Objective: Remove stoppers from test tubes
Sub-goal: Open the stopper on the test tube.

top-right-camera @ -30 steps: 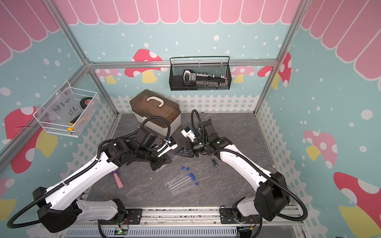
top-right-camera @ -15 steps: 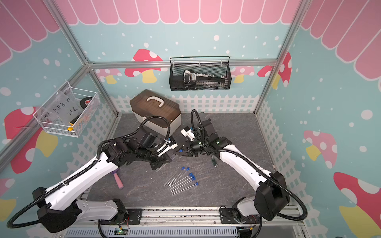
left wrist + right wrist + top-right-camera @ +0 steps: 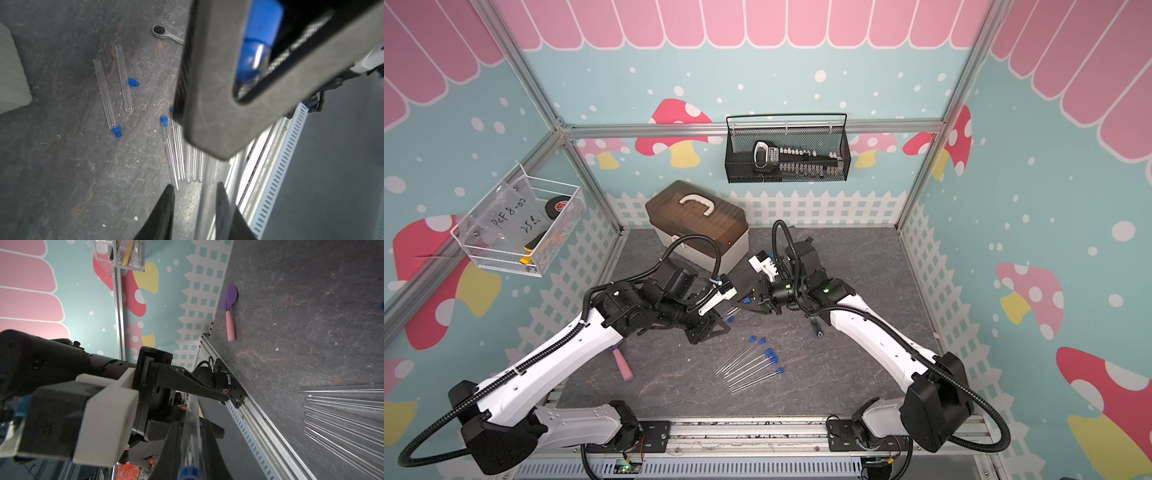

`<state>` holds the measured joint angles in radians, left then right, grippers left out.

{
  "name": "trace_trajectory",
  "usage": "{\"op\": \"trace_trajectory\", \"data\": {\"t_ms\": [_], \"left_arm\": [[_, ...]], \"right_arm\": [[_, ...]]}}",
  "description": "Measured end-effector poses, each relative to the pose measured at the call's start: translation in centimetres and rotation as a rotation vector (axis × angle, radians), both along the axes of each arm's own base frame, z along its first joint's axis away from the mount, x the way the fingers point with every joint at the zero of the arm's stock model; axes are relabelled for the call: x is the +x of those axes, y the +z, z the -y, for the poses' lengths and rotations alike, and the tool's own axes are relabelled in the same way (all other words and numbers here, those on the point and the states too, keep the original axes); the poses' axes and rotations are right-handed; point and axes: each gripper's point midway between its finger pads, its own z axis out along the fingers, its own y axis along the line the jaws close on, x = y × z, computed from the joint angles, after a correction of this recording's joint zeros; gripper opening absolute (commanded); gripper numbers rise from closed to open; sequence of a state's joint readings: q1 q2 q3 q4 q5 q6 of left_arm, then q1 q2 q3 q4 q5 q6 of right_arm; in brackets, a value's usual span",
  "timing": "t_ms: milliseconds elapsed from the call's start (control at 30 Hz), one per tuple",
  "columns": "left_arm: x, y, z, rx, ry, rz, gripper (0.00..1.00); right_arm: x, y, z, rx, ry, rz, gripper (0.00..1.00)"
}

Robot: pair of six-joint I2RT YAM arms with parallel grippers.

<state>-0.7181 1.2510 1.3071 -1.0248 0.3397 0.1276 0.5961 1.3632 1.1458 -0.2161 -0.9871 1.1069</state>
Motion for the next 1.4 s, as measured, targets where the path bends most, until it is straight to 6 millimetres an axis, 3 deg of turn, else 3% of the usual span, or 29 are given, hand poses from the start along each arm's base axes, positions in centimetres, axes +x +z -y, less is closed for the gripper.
{"op": "trace_trajectory", "data": {"t_ms": [100, 167, 200, 267, 433, 500, 700, 900, 1100, 1400], "left_arm": [[-0.3, 0.1, 0.2, -0.013, -0.012, -0.008, 0.15], [-0.6, 0.2, 0.4, -0.023, -0.032, -0.012, 0.0], [-0.7, 0.2, 0.5, -0.025, -0.039, -0.012, 0.0], [-0.6, 0.3, 0.4, -0.024, -0.04, -0.005, 0.0], [0.1, 0.2, -0.3, 0.015, -0.01, 0.038, 0.0], [0.4, 0.2, -0.7, 0.038, -0.001, 0.07, 0.0], [0.8, 0.1, -1.8, 0.109, -0.024, 0.196, 0.0], [-0.2, 0.8, -2.4, 0.13, -0.133, 0.336, 0.0], [-0.7, 1.3, -2.3, 0.142, -0.198, 0.408, 0.0], [-0.6, 0.8, -2.6, 0.181, -0.212, 0.432, 0.0]], "right_arm": [[0.0, 0.1, 0.0, 0.001, -0.001, -0.002, 0.02], [0.2, 0.1, 0.0, 0.003, -0.009, 0.004, 0.08], [0.2, 0.1, 0.0, 0.001, -0.01, 0.001, 0.11], [0.2, 0.1, 0.0, 0.003, -0.012, 0.004, 0.29], [0.0, 0.2, 0.2, -0.003, -0.01, 0.007, 0.51], [-0.1, 0.1, 0.6, -0.018, -0.02, 0.013, 0.54], [0.3, 0.4, 3.0, -0.083, -0.088, 0.033, 0.55], [-1.3, 1.8, 3.7, -0.06, -0.066, 0.034, 0.51], [-2.2, 2.4, 3.0, -0.029, -0.028, 0.001, 0.45], [-2.5, 1.0, 1.3, -0.041, 0.03, -0.068, 0.28]]}}
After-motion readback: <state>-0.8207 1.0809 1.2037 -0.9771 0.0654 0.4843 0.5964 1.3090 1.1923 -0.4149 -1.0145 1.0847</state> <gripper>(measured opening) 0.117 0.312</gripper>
